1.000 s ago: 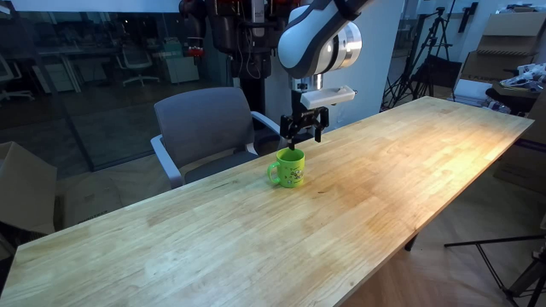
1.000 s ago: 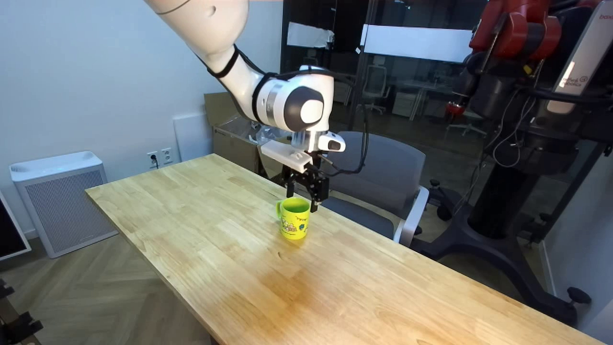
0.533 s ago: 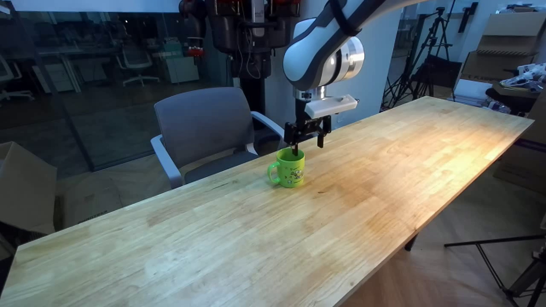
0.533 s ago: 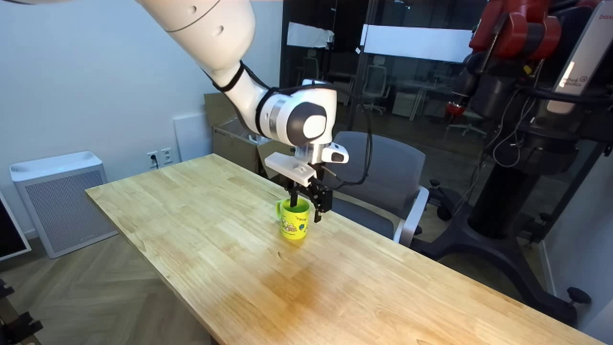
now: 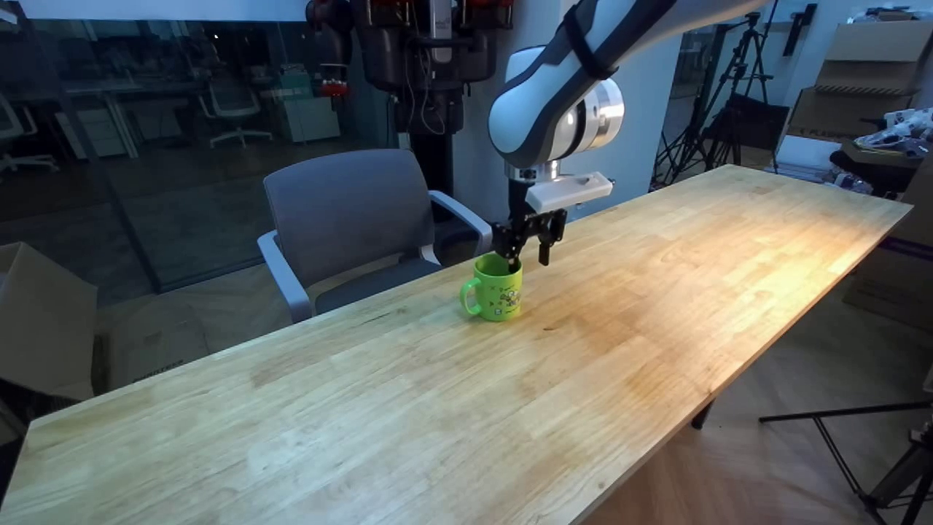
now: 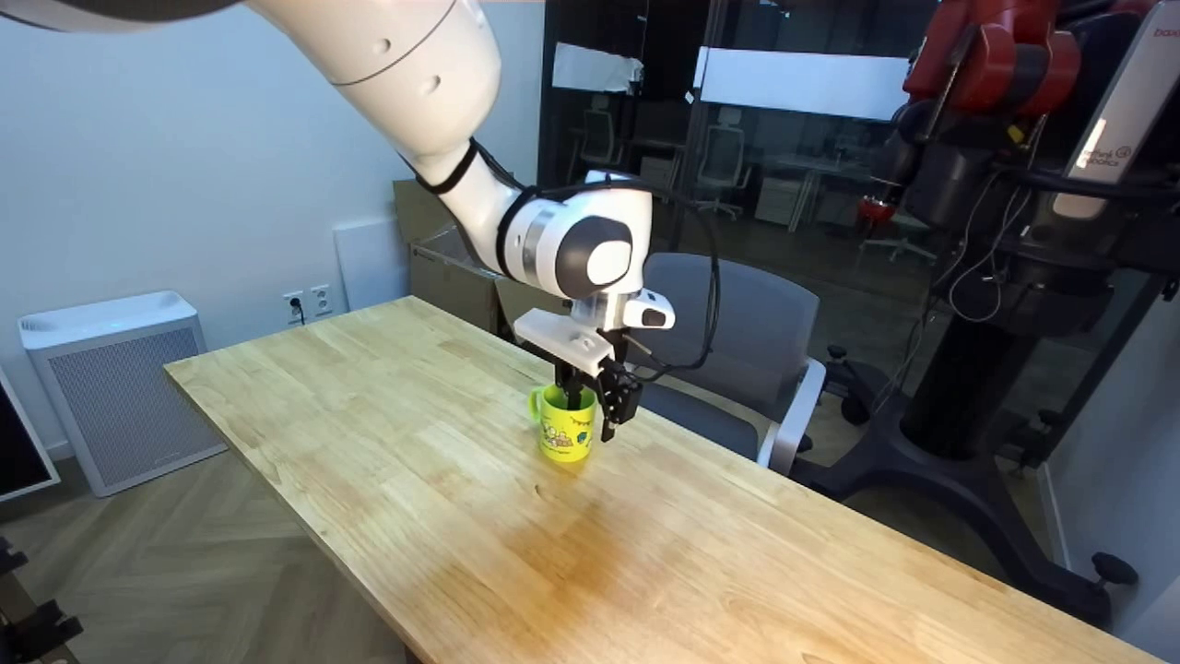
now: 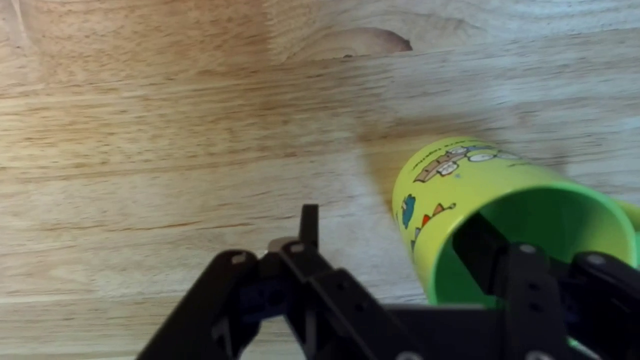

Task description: Move the mug forward.

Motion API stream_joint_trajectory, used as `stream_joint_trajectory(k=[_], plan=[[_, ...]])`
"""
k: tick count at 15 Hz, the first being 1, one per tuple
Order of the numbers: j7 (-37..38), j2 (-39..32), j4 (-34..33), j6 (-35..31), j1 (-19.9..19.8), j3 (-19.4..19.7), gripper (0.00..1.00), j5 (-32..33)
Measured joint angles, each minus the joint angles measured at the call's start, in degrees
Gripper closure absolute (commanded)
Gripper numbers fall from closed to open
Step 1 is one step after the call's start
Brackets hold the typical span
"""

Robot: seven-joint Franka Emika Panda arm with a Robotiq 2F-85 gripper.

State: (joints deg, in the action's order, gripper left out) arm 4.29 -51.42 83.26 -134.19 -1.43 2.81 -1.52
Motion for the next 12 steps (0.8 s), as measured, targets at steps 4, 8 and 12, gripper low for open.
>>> stream_joint_trajectory(k=[4,8,12], plan=[[-0.78,-0.01,-0.08,-0.26,0.10,-0.32,0.87,0.00],[-2.03,-0.01,-0.18,-0.27,0.17,-1.08,0.89,0.00],[-3.00,-0.05,-0.31,-0.05,0.13,-1.28,0.98,0.02]])
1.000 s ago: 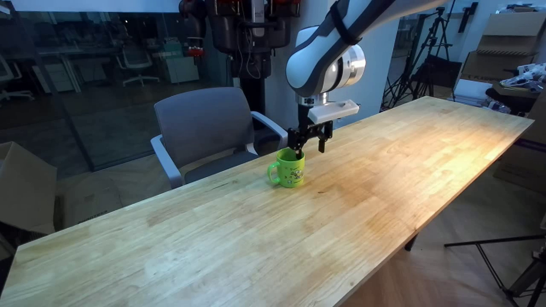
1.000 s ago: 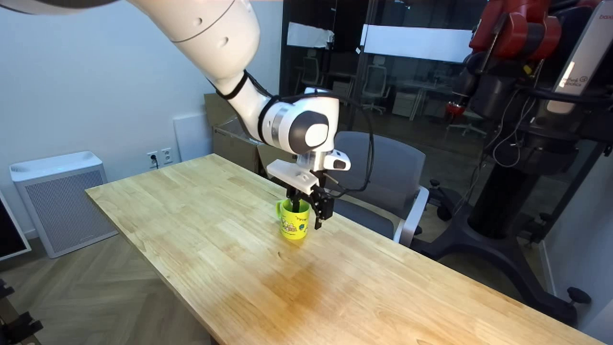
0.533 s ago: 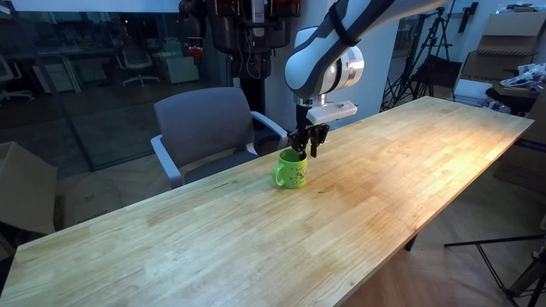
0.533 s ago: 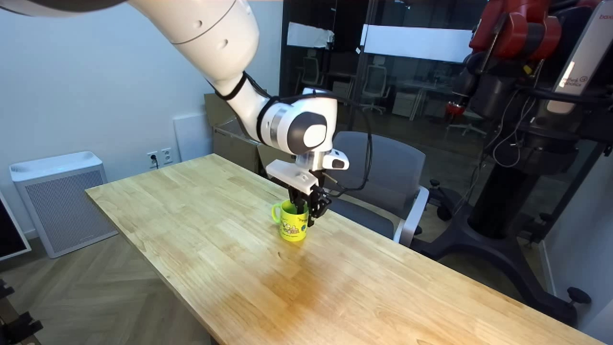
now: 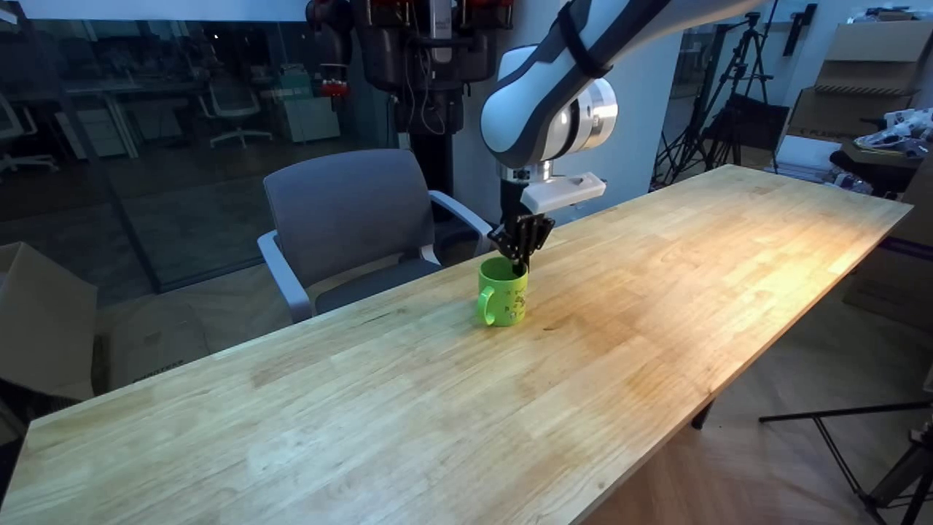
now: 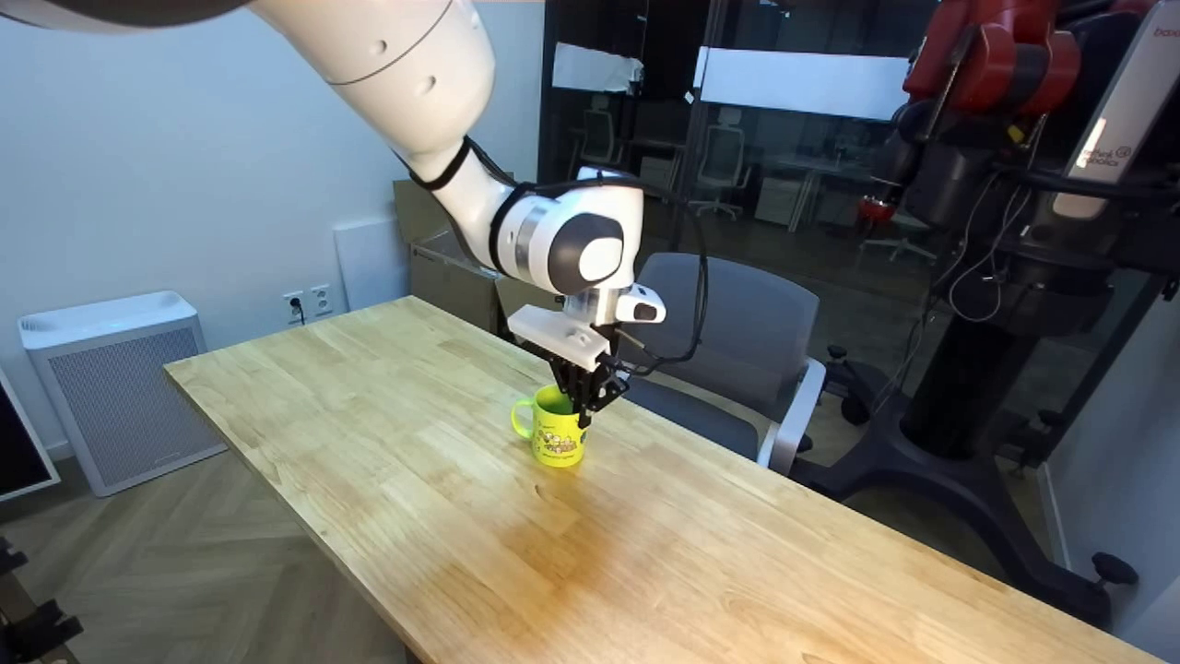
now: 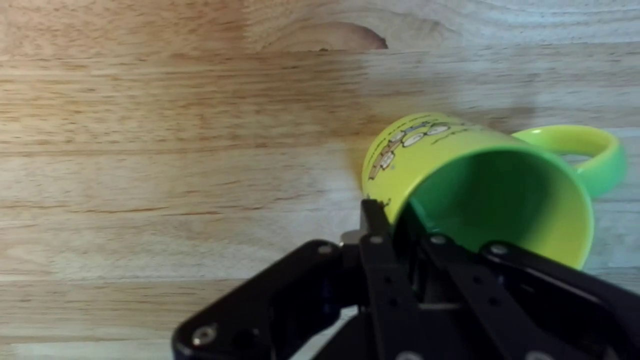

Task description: Move the mug forward.

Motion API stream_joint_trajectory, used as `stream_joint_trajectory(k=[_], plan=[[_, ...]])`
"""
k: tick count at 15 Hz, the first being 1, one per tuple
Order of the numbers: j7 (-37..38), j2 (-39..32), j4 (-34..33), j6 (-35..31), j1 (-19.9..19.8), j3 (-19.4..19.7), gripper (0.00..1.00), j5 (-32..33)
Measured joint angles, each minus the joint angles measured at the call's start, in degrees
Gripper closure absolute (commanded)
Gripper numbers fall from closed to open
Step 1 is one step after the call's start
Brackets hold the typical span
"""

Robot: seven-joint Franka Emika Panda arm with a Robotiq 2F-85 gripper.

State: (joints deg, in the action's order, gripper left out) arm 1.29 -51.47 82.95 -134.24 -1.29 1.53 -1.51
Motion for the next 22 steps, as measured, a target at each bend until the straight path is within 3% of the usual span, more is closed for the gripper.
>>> stream_joint_trajectory(k=[7,10,14,18,22], plan=[[0.27,2.39,4.30,-0.95,0.67,-0.20,0.98,-0.10],[2.58,6.57,11.94,-2.95,2.15,-0.23,0.98,-0.21],[10.92,12.67,23.57,-8.22,4.48,0.23,0.98,-1.41],[18.97,18.27,35.37,-17.72,5.94,1.57,0.98,-4.91],[21.27,23.18,46.07,-26.20,6.02,1.58,0.98,-10.14]])
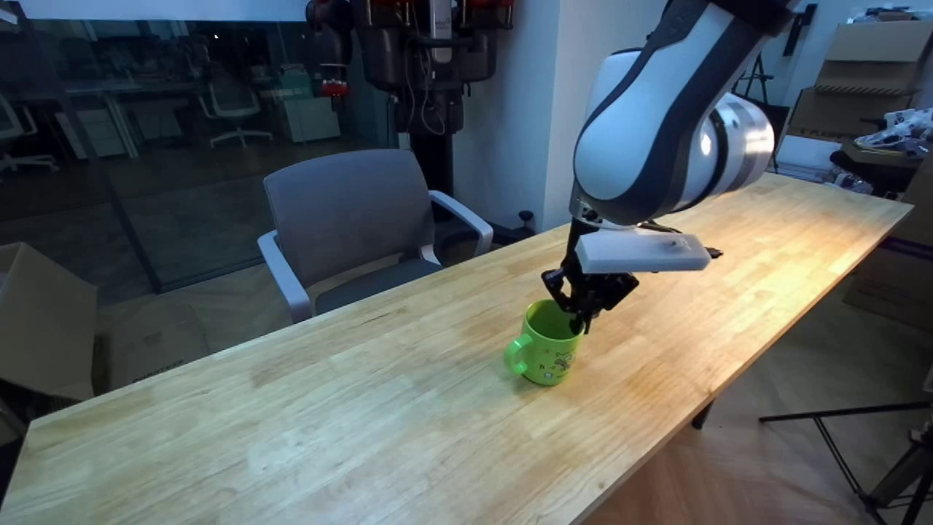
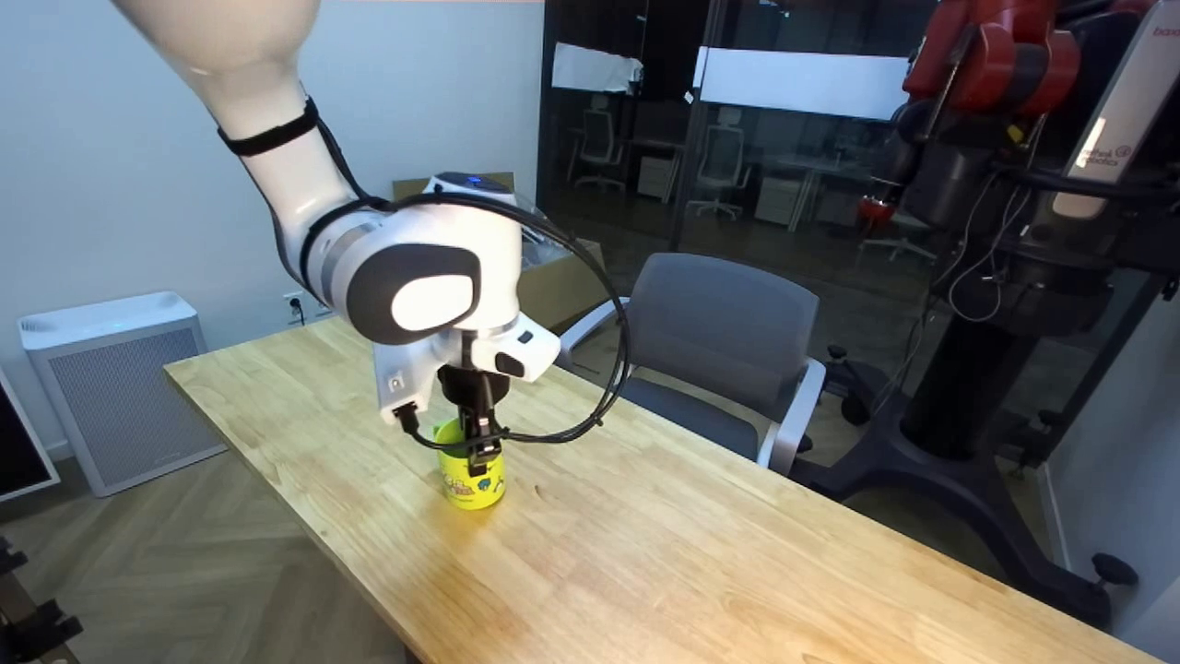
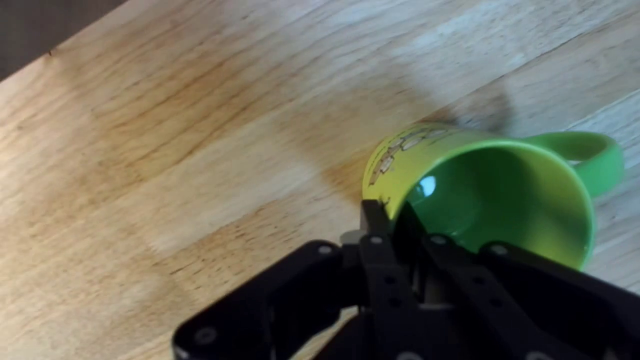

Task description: Move the mug forward.

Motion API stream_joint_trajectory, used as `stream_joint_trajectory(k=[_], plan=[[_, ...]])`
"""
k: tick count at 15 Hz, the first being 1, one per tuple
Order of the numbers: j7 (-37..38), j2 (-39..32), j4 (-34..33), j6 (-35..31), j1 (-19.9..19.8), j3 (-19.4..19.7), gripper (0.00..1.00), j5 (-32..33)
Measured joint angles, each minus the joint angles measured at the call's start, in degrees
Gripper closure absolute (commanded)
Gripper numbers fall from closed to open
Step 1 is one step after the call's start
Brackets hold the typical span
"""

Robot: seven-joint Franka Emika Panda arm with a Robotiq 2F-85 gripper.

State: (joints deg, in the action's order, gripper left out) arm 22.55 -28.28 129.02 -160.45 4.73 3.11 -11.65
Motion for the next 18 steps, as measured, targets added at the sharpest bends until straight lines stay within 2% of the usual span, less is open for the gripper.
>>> stream_joint_trajectory(k=[3,8,11,12,14,18], plan=[[-2.14,2.57,5.47,-3.50,-2.51,-3.14,0.98,-6.08],[-16.13,4.03,10.06,-3.20,-14.79,-17.40,0.98,-23.91],[-20.76,4.08,10.86,-0.83,-19.45,-21.08,0.98,-29.53],[-21.23,4.13,10.93,-0.04,-20.22,-21.28,0.67,-30.20],[-21.49,4.28,11.02,1.57,-21.36,-21.32,0.60,-30.90],[-23.02,5.78,11.04,5.31,-19.41,-18.06,0.32,-34.13]])
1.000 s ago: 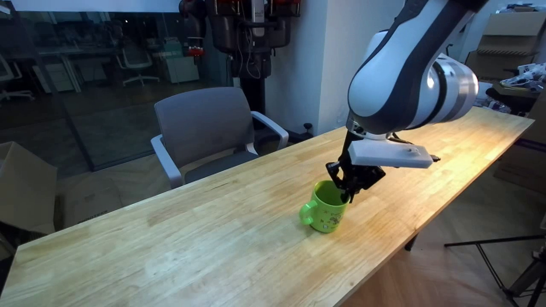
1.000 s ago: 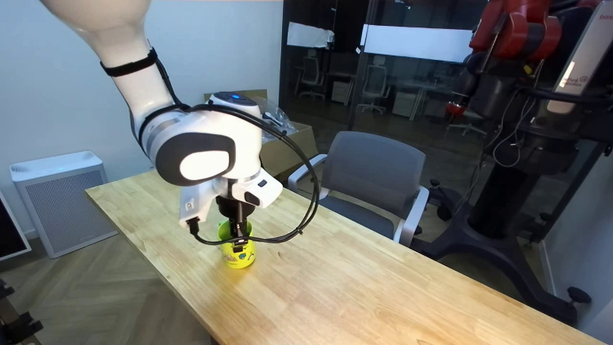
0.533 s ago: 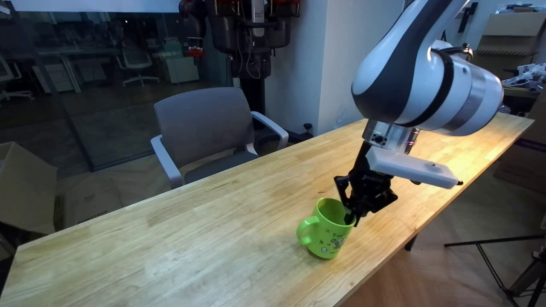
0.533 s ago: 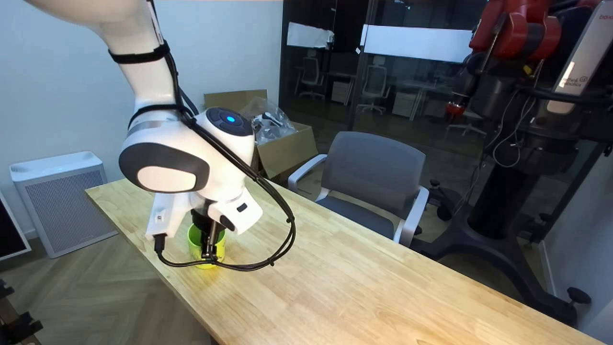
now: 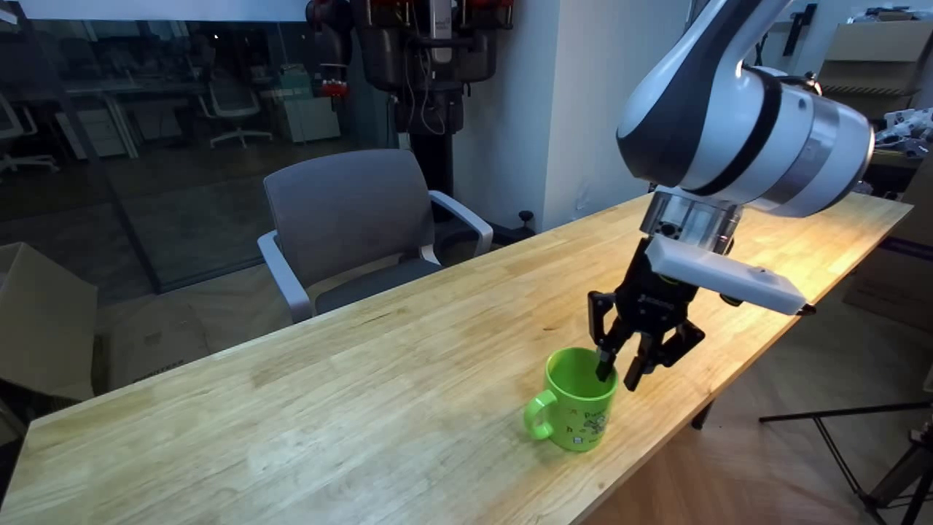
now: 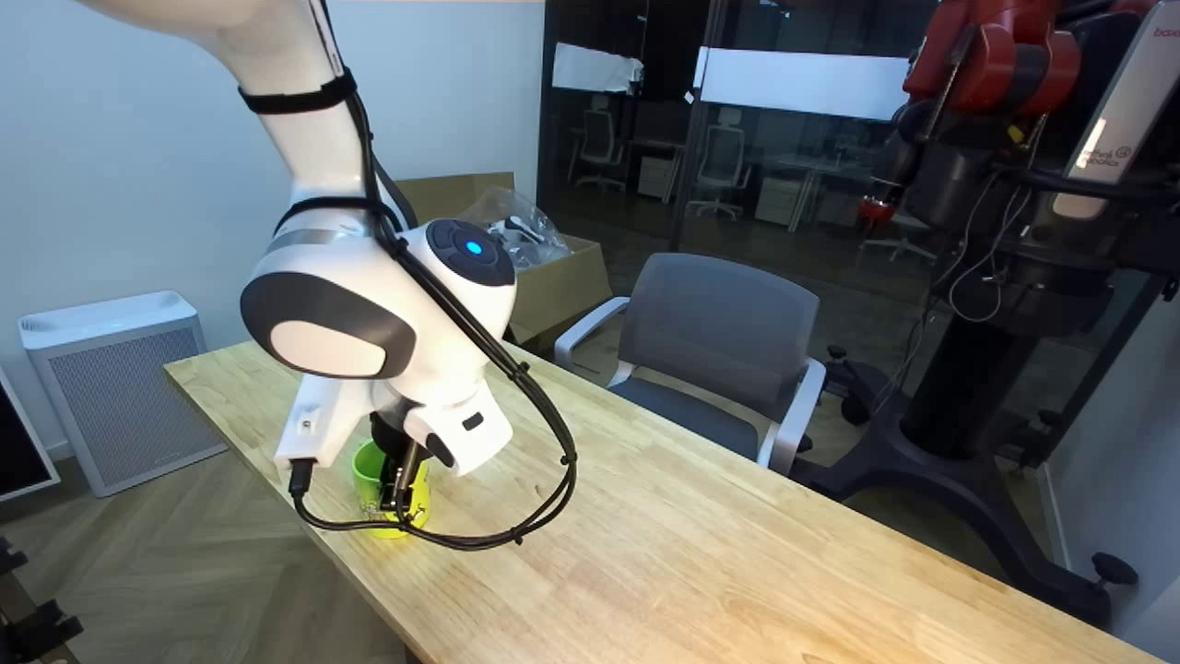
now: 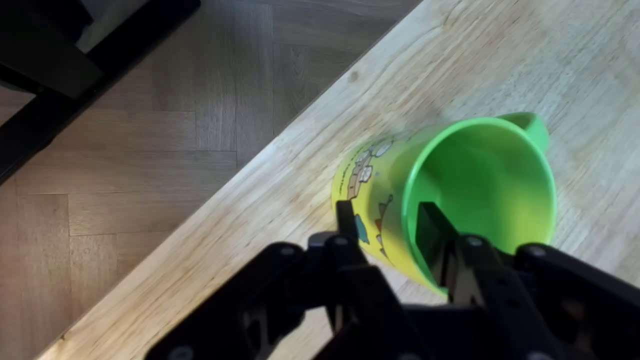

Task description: Move the mug forward.

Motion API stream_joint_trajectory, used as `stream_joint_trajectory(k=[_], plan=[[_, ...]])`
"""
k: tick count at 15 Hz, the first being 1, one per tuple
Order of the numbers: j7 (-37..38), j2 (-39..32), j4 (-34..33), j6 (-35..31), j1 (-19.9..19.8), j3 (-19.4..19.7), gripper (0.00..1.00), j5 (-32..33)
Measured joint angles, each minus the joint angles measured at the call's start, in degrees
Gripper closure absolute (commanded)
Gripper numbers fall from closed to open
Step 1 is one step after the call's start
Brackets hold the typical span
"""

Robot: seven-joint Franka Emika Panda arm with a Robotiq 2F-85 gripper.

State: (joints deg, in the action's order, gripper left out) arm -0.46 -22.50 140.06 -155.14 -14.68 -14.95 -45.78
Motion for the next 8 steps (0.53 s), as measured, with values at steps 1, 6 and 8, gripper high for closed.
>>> stream_joint_trajectory(k=[1,6,8], plan=[[-0.10,0.50,0.02,0.37,0.88,1.11,0.26,-0.37],[0.04,3.27,0.56,-0.99,6.41,6.30,0.00,0.35],[1.02,4.63,1.32,-2.60,8.93,7.94,0.00,2.27]])
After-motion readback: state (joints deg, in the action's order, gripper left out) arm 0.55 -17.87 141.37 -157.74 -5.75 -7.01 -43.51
